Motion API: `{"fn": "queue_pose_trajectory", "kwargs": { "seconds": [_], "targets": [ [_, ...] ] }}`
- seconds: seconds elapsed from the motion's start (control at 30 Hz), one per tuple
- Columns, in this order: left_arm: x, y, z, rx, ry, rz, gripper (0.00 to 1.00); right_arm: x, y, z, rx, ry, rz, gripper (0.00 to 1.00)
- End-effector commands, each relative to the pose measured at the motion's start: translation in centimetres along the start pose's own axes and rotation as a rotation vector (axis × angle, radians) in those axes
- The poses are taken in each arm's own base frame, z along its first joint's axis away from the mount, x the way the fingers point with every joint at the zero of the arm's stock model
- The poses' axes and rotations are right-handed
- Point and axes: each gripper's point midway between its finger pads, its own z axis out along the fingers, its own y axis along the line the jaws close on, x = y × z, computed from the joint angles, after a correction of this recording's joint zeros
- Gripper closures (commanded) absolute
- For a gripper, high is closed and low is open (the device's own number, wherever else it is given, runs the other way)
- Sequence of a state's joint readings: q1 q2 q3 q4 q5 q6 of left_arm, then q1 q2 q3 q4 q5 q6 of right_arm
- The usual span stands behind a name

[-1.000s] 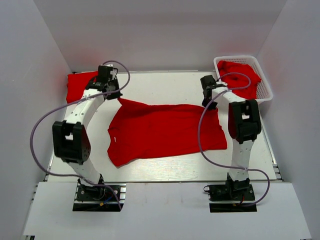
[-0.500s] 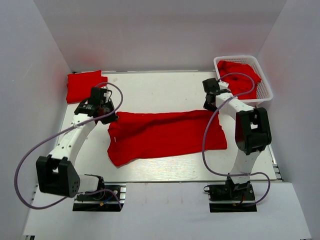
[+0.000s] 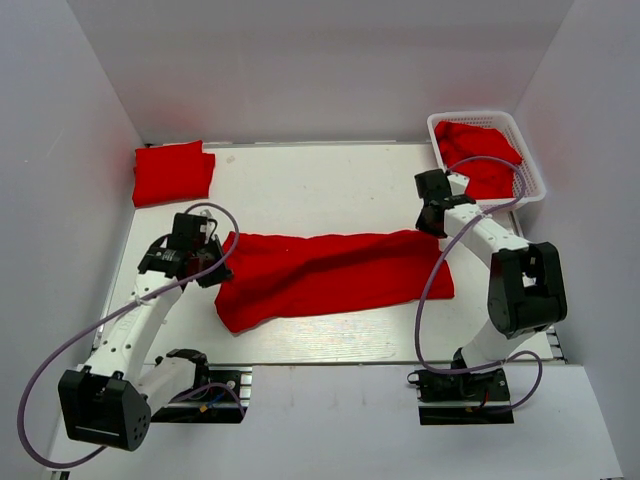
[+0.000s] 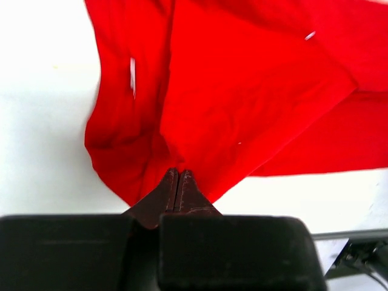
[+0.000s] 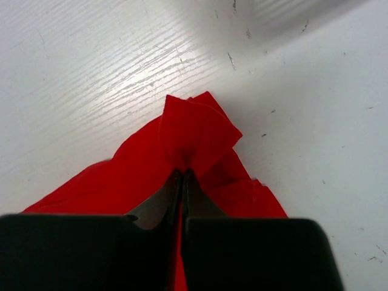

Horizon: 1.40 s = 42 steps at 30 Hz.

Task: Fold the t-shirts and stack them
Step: Fold the other side of the tshirt into a rectangle

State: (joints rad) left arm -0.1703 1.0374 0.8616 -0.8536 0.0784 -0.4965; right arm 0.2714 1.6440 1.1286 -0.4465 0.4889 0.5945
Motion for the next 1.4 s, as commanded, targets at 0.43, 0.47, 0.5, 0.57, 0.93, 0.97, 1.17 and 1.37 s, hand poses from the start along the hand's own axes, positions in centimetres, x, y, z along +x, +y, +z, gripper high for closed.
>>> {"fn": "queue_pose_trajectory", "kwargs": {
  "seconds": [0.43,0.47,0.5,0.57,0.93,0.97,1.17,1.37],
  "targets": [
    [8.4,1.6,1.5,0.029,0.204,-0.129,0.98,3.9,-3.4,-0.8,0.042,0.017,-0.006,0.8],
    [8.6,1.7,1.0,0.012,0.231,-0.134,0.9,4.1,-3.6,-0.8,0.047,0.023,-0.008,0.7],
    [8.6,1.9,0.6,-0.011,0.236,-0.149,0.71,4.3,-4.0,-1.0,0.059,0.028,-0.012,0.49],
    [8.3,1.7,-0.2,-0.021,0.253,-0.152,0.27,4.3,-4.2,-1.3,0.062,0.032,-0.017,0.32],
    [1.5,0.6,-2.6,-0.058,0.06,-0.073,0.0,1.1,-2.7,-6.5,-0.138,-0.067,-0.046,0.1],
    [1.0,0.3,-2.1,-0.046,0.057,-0.058,0.0,0.9,-1.8,-6.8,-0.186,-0.069,-0.071,0.1],
    [-2.9,-3.2,2.6,0.094,0.016,-0.014,0.0,0.6,4.4,-6.5,-0.424,-0.031,-0.216,0.1],
    [-4.5,-5.4,7.6,0.167,0.054,0.021,0.0,2.6,6.8,-3.7,-0.412,0.095,-0.262,0.1]
  ]
}}
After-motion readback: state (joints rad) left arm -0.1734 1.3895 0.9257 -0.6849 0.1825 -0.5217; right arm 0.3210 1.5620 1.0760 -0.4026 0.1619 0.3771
